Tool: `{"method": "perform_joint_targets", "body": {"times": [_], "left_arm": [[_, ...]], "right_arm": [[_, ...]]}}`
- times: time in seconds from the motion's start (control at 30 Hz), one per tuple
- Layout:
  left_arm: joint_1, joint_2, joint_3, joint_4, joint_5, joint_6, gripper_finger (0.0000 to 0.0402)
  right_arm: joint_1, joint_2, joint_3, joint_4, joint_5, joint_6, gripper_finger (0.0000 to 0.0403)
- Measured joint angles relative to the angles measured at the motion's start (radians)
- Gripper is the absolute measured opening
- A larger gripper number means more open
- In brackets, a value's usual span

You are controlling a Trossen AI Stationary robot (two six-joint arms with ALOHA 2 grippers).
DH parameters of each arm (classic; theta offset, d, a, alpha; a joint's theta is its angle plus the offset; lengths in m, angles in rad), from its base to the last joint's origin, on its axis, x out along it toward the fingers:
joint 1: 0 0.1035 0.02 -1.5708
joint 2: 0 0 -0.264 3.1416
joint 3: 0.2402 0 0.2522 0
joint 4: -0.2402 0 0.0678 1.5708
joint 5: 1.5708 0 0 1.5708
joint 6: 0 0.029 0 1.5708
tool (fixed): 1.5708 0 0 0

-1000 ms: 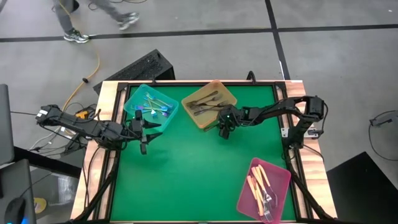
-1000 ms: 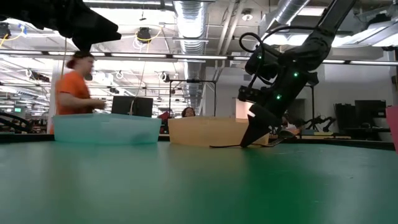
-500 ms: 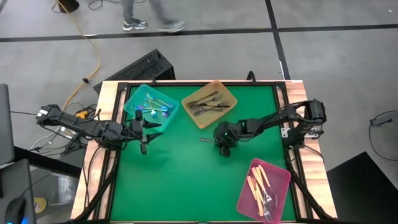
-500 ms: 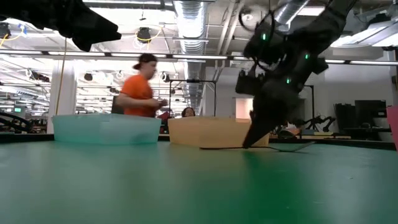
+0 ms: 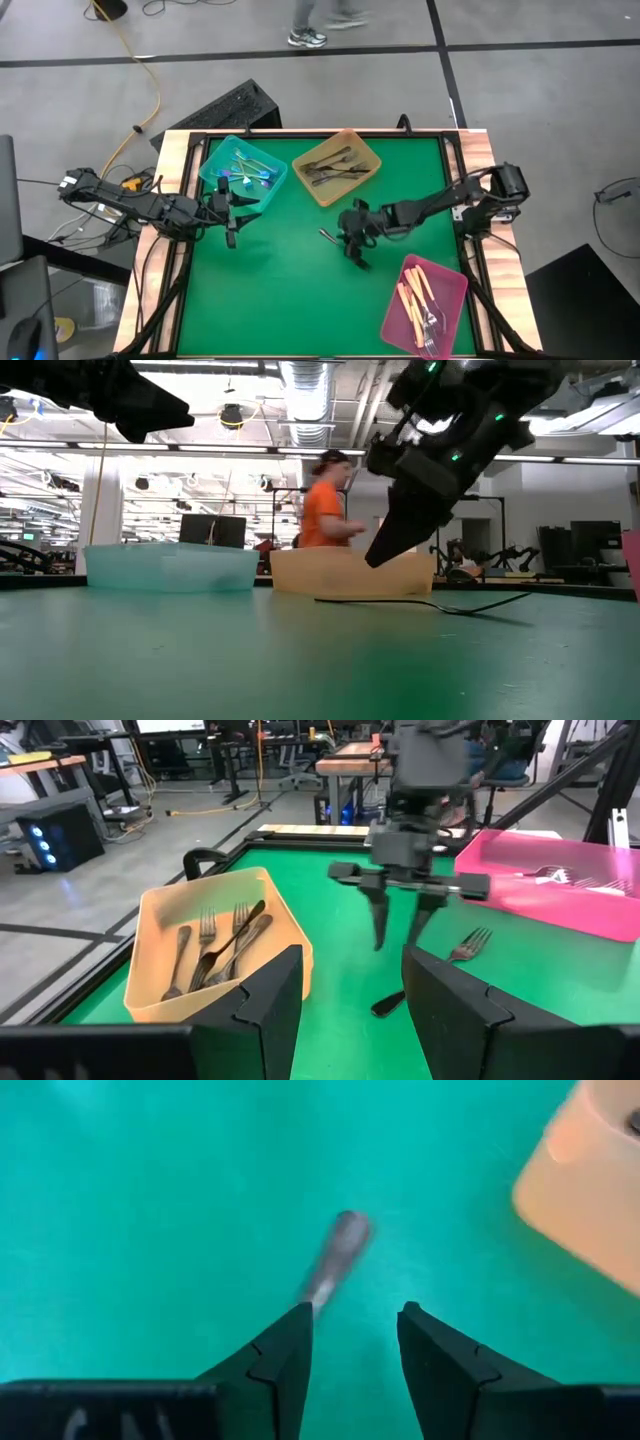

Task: Sort silverware by color (type)
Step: Put the black fork into the yellow bin

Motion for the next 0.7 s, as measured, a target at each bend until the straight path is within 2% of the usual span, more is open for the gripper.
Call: {"method": "perform_joint_targets", "body": {"times": [0.27, 0.4, 0.5, 0.57, 0.7], "left_arm": [[0.000, 0.000, 0.000, 0.000, -0.001, -0.017, 0.0156], [0.000, 0.000, 0.000, 0.000, -0.003, -0.018, 0.0156], [0.000, 0.000, 0.000, 0.001, -0.003, -0.021, 0.0156], [0.000, 0.000, 0.000, 0.002, -0.003, -0.031, 0.0156], [0.000, 0.001, 0.000, 0.001, -0.003, -0.043, 0.0156]], "right_arm": [[0.232, 0.002, 0.000, 0.004, 0.307, 0.242, 0.0169], [0.327, 0.014, -0.007, -0.006, 0.442, 0.276, 0.0169], [0.354, 0.013, -0.015, -0.002, 0.543, 0.287, 0.0169], [0.358, 0.013, -0.018, -0.005, 0.582, 0.302, 0.0169], [0.356, 0.045, -0.017, 0.036, 0.586, 0.304, 0.0169]]}}
